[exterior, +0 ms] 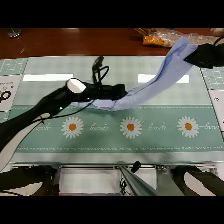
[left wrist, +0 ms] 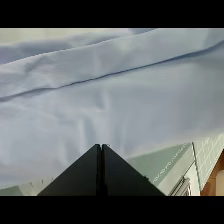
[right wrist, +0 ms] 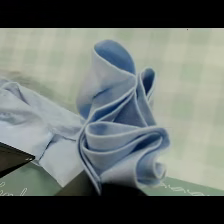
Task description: Fold the shirts.
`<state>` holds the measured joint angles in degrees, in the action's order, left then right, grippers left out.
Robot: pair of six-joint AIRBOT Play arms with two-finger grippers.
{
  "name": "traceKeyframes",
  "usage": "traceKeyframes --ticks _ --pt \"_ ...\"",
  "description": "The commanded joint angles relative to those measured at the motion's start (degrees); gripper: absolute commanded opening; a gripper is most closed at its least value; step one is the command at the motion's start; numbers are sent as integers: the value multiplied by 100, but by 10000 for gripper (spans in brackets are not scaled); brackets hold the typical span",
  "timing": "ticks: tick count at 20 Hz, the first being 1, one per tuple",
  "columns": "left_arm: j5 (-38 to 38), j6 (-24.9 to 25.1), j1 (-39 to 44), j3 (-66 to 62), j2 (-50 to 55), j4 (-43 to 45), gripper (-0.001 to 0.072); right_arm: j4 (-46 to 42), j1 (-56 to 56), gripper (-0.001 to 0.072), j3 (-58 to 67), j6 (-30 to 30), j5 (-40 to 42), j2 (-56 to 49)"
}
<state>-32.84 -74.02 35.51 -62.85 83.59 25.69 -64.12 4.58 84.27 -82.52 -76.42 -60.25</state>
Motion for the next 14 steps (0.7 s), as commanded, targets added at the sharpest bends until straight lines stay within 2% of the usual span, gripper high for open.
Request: traceKeyframes --ticks 1,3,6,9,11,14 --pt "179 -151 514 -2 382 -208 20 -485 -229 29 4 -479 -435 507" --pt "219 -153 826 -4 562 -328 21 -555 -229 29 0 -568 -455 542" --pt "697 -151 1316 -31 986 -916 21 -236 -229 29 0 -675 -476 549" --pt "269 -142 1609 -367 1541 -1276 20 -208 -229 29 -2 -691 -520 549" --pt "195 28 1624 -527 1690 -1279 20 -225 -229 29 -2 -739 -549 546" --pt "374 120 1158 -525 1414 -1263 19 -245 -229 29 -66 -750 -584 542"
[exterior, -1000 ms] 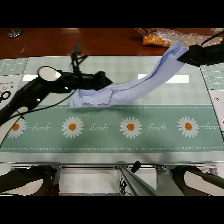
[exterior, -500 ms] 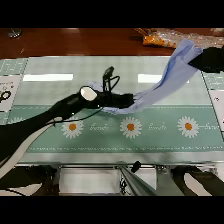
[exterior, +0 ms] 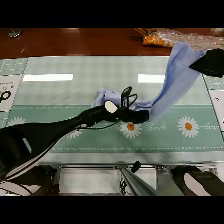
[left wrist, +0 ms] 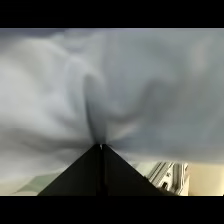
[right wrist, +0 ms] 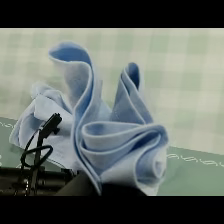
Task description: Fold the shirts.
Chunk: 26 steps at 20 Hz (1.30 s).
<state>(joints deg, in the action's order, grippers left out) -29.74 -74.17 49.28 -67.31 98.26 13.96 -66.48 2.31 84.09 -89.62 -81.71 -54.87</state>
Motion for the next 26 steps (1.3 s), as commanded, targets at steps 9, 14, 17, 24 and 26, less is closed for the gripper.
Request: traceKeyframes --ticks 9,14,17,24,26 --pt "-1095 772 -2135 -57 -3047 1690 20 -2 -1635 29 -1919 -647 2520 -136" --pt "-1860 645 -3613 -57 -4835 2127 19 400 -2699 29 -1971 -745 4050 -1241" --pt "-2245 459 -4485 -57 -5595 2124 20 968 -3397 29 -1971 -745 4889 -2070" --pt "-3381 339 -5298 -57 -6225 2223 20 2100 -4367 601 -1965 -737 5908 -2988" --pt "-3397 339 -5296 -57 -6218 2524 20 1856 -4118 600 -1965 -640 5497 -2675"
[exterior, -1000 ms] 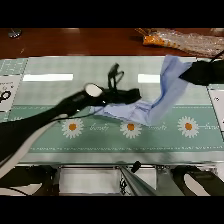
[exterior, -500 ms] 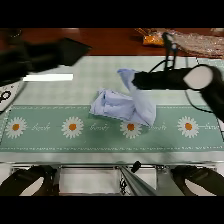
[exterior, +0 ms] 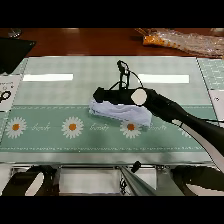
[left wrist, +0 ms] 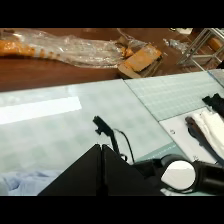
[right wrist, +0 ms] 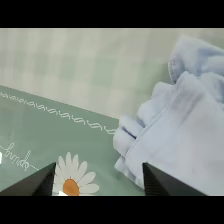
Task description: Fold the shirts.
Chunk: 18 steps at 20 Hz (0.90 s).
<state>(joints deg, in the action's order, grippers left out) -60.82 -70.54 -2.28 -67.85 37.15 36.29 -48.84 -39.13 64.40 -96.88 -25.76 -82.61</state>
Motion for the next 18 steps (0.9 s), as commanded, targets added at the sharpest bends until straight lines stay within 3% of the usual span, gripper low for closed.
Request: traceKeyframes --ticks 1,4,7,8,9,10,13,15,16,18 --pt "-291 -24 -140 -2 -103 468 20 -260 251 599 4 96 -494 356" --pt "-293 -26 -140 -2 -101 1075 21 -2162 1185 593 4 87 -2282 1300" --pt "-299 -297 -140 0 -76 1663 21 -5069 2347 588 -7 79 -4614 2055" --pt "-334 -391 -140 2 -63 1790 21 -5619 2789 587 -68 260 -5049 2166" --pt "-393 -431 -140 2 -48 1875 22 -5587 3368 588 -212 592 -5228 2251" --pt "-476 -485 -140 4 -35 1915 26 -5104 3954 590 -407 793 -5252 2280" --pt "-739 -522 -140 2 24 1956 138 -2140 5652 598 -1405 1554 -4719 2277" --pt "-909 -527 -140 4 48 2092 138 -339 6240 610 -2081 2243 -4188 2277" --pt "-988 -542 -140 4 68 2210 138 173 6314 610 -2356 2382 -3936 2277" --pt "-1102 -750 -140 4 111 2444 138 396 6164 610 -2789 2522 -3517 2275"
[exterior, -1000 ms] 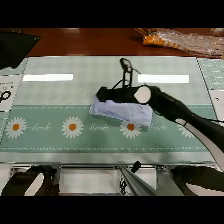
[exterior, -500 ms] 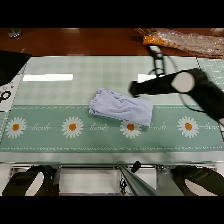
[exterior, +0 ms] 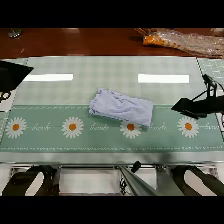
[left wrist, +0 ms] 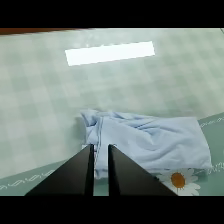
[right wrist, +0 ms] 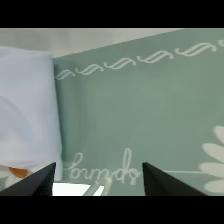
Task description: Fold the shirts.
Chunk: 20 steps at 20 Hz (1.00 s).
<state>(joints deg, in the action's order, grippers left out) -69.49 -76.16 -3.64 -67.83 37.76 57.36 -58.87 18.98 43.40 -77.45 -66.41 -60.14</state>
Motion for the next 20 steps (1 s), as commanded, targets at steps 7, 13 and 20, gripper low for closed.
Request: traceKeyframes --ticks 7,13,20 --pt "-326 -382 -4 0 264 442 138 2643 -1034 609 -997 1292 1165 -1117" --pt "-323 -667 -2 0 361 439 138 3410 -1878 364 -977 1327 1956 -1545" --pt "-260 -662 -2 2 422 444 138 2909 -815 30 398 1169 586 -675"
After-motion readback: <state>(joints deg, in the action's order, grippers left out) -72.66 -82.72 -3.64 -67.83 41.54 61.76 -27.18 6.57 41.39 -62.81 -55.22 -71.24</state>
